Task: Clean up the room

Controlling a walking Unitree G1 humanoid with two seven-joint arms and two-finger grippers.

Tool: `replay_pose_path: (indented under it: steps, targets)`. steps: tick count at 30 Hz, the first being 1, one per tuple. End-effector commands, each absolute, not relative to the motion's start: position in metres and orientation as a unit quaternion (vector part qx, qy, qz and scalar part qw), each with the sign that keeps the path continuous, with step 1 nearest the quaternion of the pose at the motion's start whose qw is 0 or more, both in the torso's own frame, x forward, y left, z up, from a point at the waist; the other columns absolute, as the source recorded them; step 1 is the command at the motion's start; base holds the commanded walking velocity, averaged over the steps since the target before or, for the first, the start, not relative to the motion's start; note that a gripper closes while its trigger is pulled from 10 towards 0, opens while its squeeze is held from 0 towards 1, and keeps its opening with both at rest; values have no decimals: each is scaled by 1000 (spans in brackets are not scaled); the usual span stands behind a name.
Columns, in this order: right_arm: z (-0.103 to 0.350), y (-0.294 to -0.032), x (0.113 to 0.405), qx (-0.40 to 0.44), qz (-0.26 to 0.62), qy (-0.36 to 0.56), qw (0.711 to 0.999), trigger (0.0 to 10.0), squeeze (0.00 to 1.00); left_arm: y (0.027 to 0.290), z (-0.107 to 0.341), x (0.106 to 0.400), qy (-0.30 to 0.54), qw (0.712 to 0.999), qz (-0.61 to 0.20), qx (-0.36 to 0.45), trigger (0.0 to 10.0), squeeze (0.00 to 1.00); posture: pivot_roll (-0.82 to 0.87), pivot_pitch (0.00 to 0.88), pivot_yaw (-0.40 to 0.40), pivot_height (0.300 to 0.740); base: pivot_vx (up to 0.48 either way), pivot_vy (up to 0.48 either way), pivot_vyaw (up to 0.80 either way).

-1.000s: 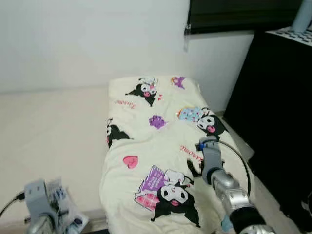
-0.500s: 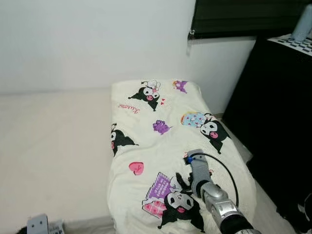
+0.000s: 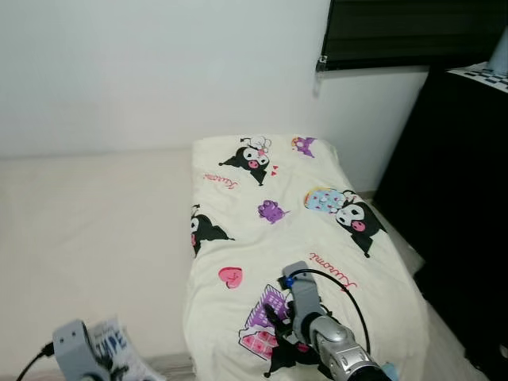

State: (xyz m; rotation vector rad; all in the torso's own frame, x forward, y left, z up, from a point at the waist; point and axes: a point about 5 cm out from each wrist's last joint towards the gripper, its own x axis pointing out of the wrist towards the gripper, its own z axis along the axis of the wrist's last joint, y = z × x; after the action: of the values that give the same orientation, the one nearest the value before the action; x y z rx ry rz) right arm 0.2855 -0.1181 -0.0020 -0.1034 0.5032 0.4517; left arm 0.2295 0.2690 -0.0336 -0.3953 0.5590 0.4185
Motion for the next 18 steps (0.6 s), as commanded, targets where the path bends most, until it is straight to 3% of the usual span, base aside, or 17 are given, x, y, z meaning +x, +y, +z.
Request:
replay_pose_path:
  steps: [1, 8, 10, 15, 18]
  targets:
    - [5, -109, 289, -44, 250, 221, 942, 10000, 0, 282, -16, 244, 225, 934, 199, -195, 10000, 0, -68, 29, 17, 740, 0, 0, 788]
    - [23, -92, 296, 36, 292, 170, 941, 10000, 0, 287, 11, 271, 167, 944, 196, -207, 10000, 0, -71, 27, 15, 740, 0, 0, 788]
    - [41, -82, 297, 135, 340, 128, 922, 10000, 0, 284, 32, 290, 94, 947, 167, -257, 10000, 0, -73, 29, 14, 740, 0, 0, 788]
    - [58, -77, 297, 215, 378, 84, 897, 10000, 0, 278, 57, 307, 6, 943, 118, -310, 10000, 0, -76, 30, 11, 740, 0, 0, 788]
    - [75, -79, 300, 286, 387, 42, 876, 10000, 0, 271, 92, 325, -98, 918, 48, -381, 10000, 0, -78, 32, 9, 740, 0, 0, 788]
